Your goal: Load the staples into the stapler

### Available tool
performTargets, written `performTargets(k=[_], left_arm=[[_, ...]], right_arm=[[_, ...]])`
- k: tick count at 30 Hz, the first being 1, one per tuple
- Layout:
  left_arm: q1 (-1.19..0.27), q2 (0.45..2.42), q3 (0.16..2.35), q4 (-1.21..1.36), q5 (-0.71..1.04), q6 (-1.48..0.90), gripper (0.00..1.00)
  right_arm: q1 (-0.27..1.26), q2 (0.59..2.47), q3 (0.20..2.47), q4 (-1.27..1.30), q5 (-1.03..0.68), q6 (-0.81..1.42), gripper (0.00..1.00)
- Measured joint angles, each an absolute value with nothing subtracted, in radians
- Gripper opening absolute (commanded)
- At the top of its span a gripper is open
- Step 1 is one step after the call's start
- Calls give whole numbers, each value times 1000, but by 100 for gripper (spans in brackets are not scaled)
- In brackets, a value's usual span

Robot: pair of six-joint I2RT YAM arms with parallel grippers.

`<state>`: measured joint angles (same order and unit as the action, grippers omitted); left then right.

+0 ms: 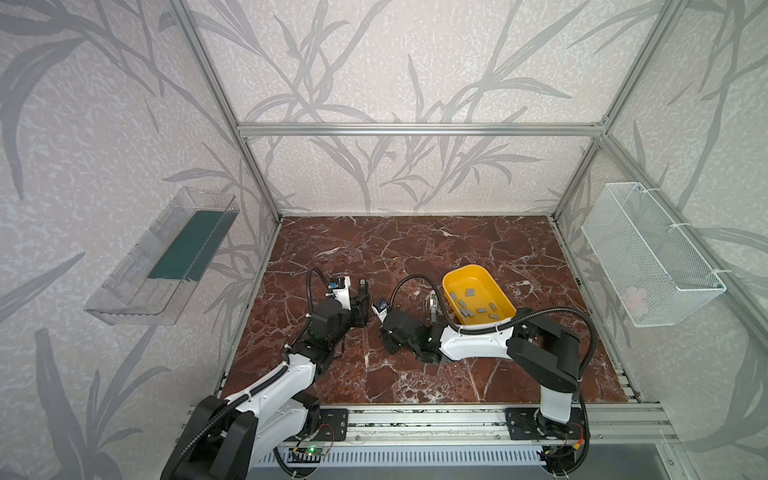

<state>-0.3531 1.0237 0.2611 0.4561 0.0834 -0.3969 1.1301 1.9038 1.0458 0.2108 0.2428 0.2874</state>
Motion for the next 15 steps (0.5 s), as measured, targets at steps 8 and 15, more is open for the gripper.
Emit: performTargets(k=[8, 15], left_arm=[[-352, 1026, 259, 459, 88, -397, 44], [-352, 1046, 257, 466, 101, -402, 43]], right_arm=[[1138, 1923, 942, 364, 250, 312, 32], [1154, 2067, 812, 828, 313, 373, 32]])
